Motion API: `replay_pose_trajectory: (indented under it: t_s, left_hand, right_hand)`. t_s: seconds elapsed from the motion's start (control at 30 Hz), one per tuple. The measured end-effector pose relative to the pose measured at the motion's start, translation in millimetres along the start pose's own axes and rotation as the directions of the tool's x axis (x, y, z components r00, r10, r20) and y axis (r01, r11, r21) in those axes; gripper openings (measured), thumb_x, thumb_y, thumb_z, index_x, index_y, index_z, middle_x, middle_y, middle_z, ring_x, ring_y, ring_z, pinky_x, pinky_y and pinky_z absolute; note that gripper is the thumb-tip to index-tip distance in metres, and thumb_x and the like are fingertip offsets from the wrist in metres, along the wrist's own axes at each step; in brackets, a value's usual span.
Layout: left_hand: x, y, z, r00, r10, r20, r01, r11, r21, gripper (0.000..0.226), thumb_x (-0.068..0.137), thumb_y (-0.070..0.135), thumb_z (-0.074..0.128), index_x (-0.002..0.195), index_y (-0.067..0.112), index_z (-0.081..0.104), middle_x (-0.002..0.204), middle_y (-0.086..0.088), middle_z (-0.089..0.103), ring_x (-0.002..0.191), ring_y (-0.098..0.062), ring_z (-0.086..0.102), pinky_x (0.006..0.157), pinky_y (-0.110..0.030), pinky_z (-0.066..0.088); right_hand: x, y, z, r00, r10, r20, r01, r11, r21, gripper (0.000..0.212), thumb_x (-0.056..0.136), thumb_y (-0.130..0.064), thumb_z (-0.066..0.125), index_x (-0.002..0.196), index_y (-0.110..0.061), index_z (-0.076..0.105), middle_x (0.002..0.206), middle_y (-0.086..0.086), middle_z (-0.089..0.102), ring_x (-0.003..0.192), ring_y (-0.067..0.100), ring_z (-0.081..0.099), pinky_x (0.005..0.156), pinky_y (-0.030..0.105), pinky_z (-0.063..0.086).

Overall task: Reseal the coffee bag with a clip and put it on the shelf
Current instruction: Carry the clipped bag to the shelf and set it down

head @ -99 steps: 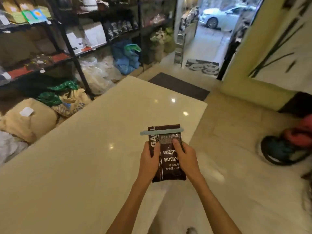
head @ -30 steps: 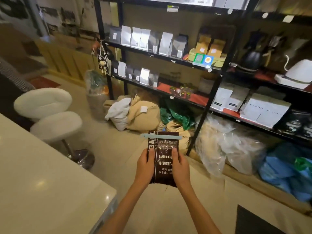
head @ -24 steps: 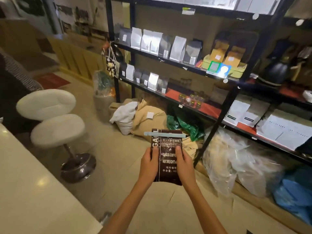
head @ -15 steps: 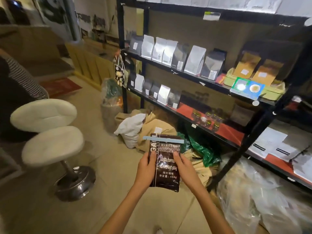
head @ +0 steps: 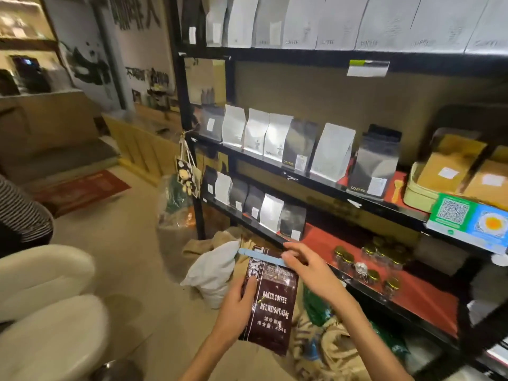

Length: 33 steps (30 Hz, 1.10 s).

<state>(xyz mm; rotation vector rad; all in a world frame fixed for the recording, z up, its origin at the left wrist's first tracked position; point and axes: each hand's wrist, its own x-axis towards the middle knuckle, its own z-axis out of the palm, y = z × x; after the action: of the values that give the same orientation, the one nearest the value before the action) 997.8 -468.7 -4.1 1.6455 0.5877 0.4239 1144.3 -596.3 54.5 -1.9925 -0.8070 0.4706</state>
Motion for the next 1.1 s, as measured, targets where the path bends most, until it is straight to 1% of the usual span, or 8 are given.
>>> replay_pose_trajectory:
  t_s: [0.1, 0.3, 0.47, 0.57, 0.67, 0.87, 0.97, 1.1]
  left_hand:
    - [66, 2, -5, 0.997, 0.036, 0.065, -0.039, 0.998, 0.047, 0.024, 0.099, 0.038, 0.043, 0.115, 0.029, 0.060, 0.105, 0.008, 0.072, 0.089, 0.002, 0.068, 0.075, -0.013, 0.051]
    - [188, 6, -14, 0.921, 0.039, 0.388, -0.057, 0.998, 0.036, 0.015, 0.102, 0.033, 0.039, 0.109, 0.043, 0.048, 0.105, 0.015, 0.063, 0.090, 0.007, 0.061, 0.077, -0.017, 0.049]
    - [251, -15, -1, 0.726, -0.054, 0.686, -0.084, 0.982, 0.167, 0.031, 0.097, 0.039, 0.050, 0.126, 0.048, 0.041, 0.133, 0.007, 0.059, 0.115, -0.003, 0.061, 0.101, -0.030, 0.049]
    - [279, -12, 15, 0.633, -0.005, 0.774, -0.280, 0.931, 0.235, 0.038, 0.097, 0.028, 0.053, 0.131, 0.035, 0.037, 0.132, 0.012, 0.054, 0.118, 0.004, 0.053, 0.103, -0.014, 0.040]
    - [323, -11, 36, 0.646, 0.149, 0.749, -0.555, 0.765, 0.327, 0.037, 0.097, 0.027, 0.053, 0.132, 0.033, 0.043, 0.130, 0.019, 0.049, 0.120, 0.004, 0.046, 0.101, -0.009, 0.032]
    - [454, -11, 93, 0.578, 0.310, 0.755, -0.812, 0.307, 0.496, 0.039, 0.088, 0.031, 0.062, 0.126, 0.023, 0.056, 0.128, 0.003, 0.060, 0.126, -0.020, 0.049, 0.113, -0.037, 0.032]
    - [520, -10, 138, 0.603, 0.131, 0.787, -0.794, 0.186, 0.578, 0.048, 0.087, 0.044, 0.063, 0.126, 0.017, 0.056, 0.130, -0.004, 0.062, 0.126, -0.026, 0.053, 0.105, -0.035, 0.037]
    - [577, -41, 180, 0.569, -0.234, 0.788, -0.756, 0.226, 0.614, 0.048, 0.084, 0.038, 0.070, 0.128, 0.025, 0.057, 0.131, -0.001, 0.062, 0.124, -0.025, 0.056, 0.097, -0.032, 0.044]
  right_hand:
    - [57, -14, 3, 1.000, -0.001, -0.003, 0.000, 0.987, -0.160, 0.044, 0.090, -0.051, 0.059, 0.131, -0.035, 0.056, 0.118, -0.020, 0.062, 0.104, 0.001, 0.060, 0.083, 0.016, 0.046]
    - [141, -25, -7, 0.982, 0.111, -0.151, -0.153, 0.940, -0.305, 0.035, 0.086, -0.046, 0.064, 0.117, -0.030, 0.068, 0.116, -0.011, 0.071, 0.104, 0.009, 0.065, 0.091, 0.035, 0.052]
    - [156, -5, -20, 0.939, 0.231, -0.254, -0.319, 0.861, -0.397, 0.036, 0.079, -0.048, 0.070, 0.114, -0.041, 0.065, 0.118, -0.018, 0.070, 0.108, 0.006, 0.062, 0.094, 0.037, 0.051]
    - [155, 18, -35, 0.893, 0.262, -0.365, -0.396, 0.842, -0.365, 0.027, 0.080, -0.043, 0.072, 0.106, -0.041, 0.067, 0.105, -0.022, 0.072, 0.098, 0.000, 0.064, 0.088, 0.033, 0.052]
    - [168, 55, -60, 0.869, 0.237, -0.435, -0.404, 0.847, -0.345, 0.026, 0.081, -0.039, 0.073, 0.107, -0.039, 0.069, 0.101, -0.024, 0.072, 0.094, -0.004, 0.065, 0.086, 0.028, 0.053]
    - [217, 132, -88, 0.836, 0.269, -0.478, -0.461, 0.817, -0.347, 0.032, 0.081, -0.047, 0.071, 0.112, -0.042, 0.066, 0.105, -0.022, 0.073, 0.093, -0.001, 0.066, 0.081, 0.026, 0.054]
    - [253, 176, -95, 0.828, 0.253, -0.500, -0.453, 0.827, -0.332, 0.029, 0.082, -0.047, 0.071, 0.109, -0.043, 0.064, 0.101, -0.021, 0.074, 0.090, 0.000, 0.068, 0.080, 0.027, 0.056]
    - [286, 220, -92, 0.835, 0.196, -0.514, -0.411, 0.844, -0.346, 0.022, 0.082, -0.042, 0.072, 0.096, -0.055, 0.060, 0.089, -0.034, 0.068, 0.089, -0.007, 0.067, 0.079, 0.024, 0.055]
